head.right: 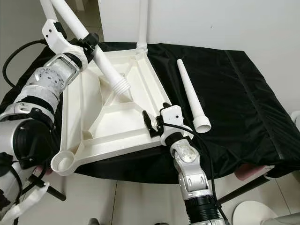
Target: Building children table
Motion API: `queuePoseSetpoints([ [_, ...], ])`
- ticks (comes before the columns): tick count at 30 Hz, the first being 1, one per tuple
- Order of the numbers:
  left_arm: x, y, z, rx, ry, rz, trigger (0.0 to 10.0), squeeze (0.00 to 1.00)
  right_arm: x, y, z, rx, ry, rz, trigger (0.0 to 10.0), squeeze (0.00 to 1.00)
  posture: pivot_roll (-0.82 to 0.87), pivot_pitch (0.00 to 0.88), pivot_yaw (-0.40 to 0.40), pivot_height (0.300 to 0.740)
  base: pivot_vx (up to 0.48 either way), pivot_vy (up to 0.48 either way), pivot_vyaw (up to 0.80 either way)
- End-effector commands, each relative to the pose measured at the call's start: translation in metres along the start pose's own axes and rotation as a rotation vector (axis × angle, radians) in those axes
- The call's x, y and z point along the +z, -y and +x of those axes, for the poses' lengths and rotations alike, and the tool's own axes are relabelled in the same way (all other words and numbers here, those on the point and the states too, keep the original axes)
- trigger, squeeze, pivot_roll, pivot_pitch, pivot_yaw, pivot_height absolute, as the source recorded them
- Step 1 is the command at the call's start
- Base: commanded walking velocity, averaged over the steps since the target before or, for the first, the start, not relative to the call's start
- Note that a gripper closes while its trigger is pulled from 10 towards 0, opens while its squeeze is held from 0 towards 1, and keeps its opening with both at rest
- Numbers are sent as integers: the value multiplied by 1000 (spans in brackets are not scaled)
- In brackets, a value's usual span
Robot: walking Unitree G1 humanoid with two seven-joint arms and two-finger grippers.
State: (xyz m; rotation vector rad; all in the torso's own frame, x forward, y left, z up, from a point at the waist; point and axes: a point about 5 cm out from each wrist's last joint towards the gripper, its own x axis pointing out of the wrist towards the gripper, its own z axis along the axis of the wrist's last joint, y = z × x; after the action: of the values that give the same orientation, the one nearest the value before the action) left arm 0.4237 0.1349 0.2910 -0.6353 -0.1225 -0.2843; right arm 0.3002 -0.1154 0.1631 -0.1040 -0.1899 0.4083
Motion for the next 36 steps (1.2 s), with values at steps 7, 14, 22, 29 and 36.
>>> queuePoseSetpoints([
  [7,-19,43,-12,-391,71,157,10000,0,32,1,8,74,49,21,10000,0,0,14,-14,740,0,0,0],
  [14,-31,62,-22,-445,109,205,10000,0,38,1,14,66,20,43,10000,0,6,8,-17,740,0,0,0],
  [22,-59,89,-43,-510,117,245,10000,0,37,1,22,64,-17,26,10000,0,8,8,-15,740,0,0,0],
  [29,-73,105,-58,-546,124,300,10000,0,32,-1,26,72,-60,24,10000,0,21,14,-21,740,0,0,0],
  [36,-82,115,-68,-570,103,294,10000,0,29,2,34,64,-90,4,10000,0,26,22,-23,740,0,0,0],
])
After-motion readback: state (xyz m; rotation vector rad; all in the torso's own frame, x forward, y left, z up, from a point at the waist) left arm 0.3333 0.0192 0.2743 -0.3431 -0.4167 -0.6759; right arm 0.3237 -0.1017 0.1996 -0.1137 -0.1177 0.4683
